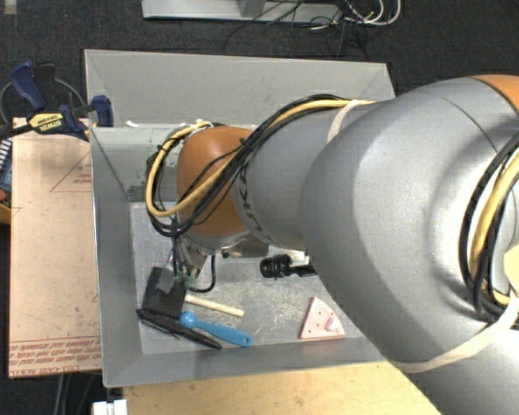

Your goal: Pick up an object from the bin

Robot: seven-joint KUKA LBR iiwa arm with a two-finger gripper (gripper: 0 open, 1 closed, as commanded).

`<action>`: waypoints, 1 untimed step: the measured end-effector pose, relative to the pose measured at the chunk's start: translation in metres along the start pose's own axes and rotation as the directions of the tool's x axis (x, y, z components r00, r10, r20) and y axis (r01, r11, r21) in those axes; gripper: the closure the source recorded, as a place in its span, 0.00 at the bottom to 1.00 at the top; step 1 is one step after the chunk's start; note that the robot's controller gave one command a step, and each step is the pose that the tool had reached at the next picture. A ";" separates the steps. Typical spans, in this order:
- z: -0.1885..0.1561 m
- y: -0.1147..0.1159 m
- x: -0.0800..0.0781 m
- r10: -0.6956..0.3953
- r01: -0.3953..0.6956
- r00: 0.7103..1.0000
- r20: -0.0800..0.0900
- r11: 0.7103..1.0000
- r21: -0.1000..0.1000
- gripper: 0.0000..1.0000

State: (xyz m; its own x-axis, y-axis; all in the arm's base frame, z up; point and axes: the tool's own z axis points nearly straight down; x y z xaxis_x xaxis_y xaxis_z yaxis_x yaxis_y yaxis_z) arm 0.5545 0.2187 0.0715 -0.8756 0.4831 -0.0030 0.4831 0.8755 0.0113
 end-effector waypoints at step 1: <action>-0.002 -0.001 0.001 0.000 0.000 1.000 -0.002 1.000 0.003 1.00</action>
Offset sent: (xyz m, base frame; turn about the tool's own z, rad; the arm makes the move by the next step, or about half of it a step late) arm 0.0000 0.0000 0.0356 0.0000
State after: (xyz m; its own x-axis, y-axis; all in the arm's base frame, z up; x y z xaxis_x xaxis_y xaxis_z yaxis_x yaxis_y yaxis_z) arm 0.5536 0.2183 0.0737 -0.8754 0.4834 -0.0009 0.4833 0.8754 0.0088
